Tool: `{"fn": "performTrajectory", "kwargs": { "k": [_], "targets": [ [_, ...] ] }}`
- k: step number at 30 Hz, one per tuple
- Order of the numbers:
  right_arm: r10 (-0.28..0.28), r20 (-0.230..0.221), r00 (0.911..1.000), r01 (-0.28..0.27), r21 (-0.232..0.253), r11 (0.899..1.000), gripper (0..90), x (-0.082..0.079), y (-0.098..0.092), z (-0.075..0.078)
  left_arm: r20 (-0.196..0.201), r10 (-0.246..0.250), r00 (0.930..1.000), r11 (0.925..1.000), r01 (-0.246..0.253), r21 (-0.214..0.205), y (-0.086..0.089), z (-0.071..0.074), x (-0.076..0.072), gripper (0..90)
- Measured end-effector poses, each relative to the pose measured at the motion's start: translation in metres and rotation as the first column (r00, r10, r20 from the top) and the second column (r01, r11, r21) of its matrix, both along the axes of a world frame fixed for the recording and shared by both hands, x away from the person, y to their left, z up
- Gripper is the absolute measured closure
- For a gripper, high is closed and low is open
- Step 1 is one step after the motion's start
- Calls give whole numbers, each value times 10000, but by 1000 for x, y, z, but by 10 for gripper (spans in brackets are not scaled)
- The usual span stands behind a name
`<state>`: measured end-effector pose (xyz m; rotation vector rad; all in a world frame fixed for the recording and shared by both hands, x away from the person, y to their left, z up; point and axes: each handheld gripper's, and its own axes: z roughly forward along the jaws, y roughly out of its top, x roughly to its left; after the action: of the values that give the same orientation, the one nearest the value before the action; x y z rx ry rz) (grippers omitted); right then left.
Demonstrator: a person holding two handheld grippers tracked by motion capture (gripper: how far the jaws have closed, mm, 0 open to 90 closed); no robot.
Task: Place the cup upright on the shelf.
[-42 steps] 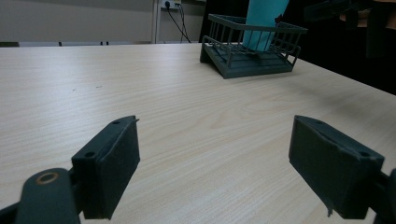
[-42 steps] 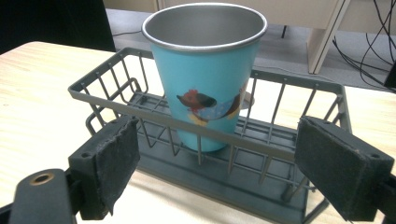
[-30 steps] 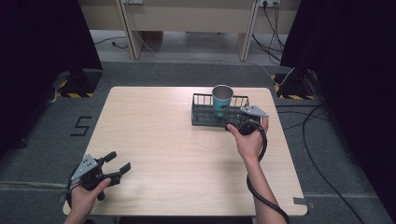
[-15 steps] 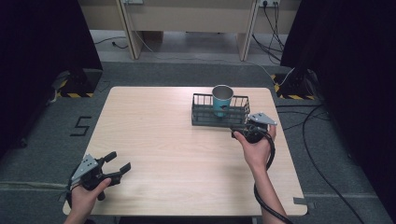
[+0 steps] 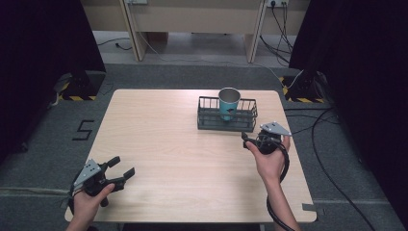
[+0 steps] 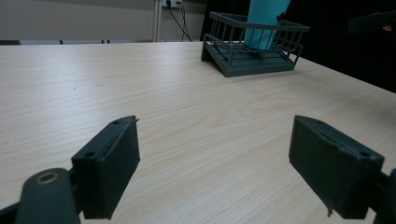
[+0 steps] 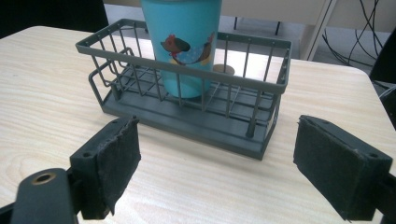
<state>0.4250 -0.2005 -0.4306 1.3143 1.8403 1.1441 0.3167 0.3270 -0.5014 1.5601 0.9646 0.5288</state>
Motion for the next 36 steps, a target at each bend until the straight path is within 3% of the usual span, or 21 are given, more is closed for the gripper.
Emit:
{"fn": "performTrajectory", "kwargs": {
  "k": [36],
  "targets": [
    [-419,-206,9989,424,239,9988,167,-41,-32,-29,-21,8,10000,10000,-8,17,0,0,0,157]
  ]
}}
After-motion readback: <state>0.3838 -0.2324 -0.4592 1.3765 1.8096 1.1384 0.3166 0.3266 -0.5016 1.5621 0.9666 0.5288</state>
